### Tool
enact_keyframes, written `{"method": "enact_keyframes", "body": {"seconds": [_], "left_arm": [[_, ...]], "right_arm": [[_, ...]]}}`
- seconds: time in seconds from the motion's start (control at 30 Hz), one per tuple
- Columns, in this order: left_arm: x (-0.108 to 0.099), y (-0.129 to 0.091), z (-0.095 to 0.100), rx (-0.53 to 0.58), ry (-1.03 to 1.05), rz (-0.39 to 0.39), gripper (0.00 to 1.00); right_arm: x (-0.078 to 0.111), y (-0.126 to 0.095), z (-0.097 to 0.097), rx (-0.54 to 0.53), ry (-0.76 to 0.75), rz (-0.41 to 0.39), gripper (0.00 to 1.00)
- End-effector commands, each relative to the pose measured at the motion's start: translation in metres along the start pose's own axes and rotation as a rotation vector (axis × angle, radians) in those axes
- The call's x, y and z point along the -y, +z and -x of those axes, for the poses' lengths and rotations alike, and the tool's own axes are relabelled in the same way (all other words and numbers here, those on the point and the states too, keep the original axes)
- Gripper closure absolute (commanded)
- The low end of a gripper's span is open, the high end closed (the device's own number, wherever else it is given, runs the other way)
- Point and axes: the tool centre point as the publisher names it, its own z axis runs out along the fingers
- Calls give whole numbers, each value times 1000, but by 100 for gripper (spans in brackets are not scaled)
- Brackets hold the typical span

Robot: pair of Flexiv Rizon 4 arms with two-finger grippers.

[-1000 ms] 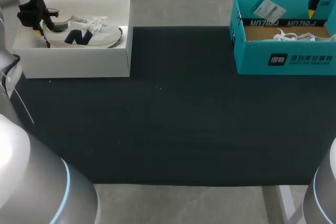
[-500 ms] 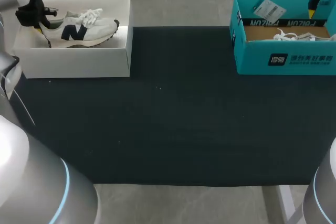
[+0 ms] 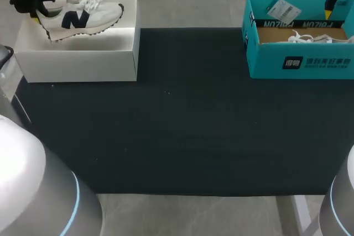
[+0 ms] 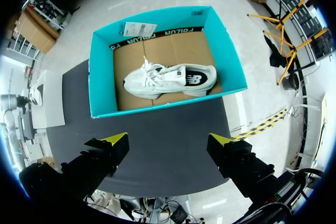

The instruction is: Take the shoe out of the shoebox, open the shoe tongue, remove and reinsert the insole, then place the shoe into the shoebox

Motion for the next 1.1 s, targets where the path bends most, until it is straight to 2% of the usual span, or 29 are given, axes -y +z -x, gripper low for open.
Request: {"method": "enact_keyframes", "body": {"seconds": [0.03, 0.37, 0.6, 1.1], "left_arm": [[6, -61, 5, -37, -18, -82, 100], [28, -125, 20, -84, -14, 39, 100], [45, -161, 28, -53, 10, 74, 100], [45, -161, 28, -53, 10, 74, 100]], "right_arm": [[0, 0, 0, -2, 0, 1, 0], [0, 0, 0, -2, 0, 1, 0], [0, 0, 0, -2, 0, 1, 0], [0, 0, 0, -2, 0, 1, 0]]}}
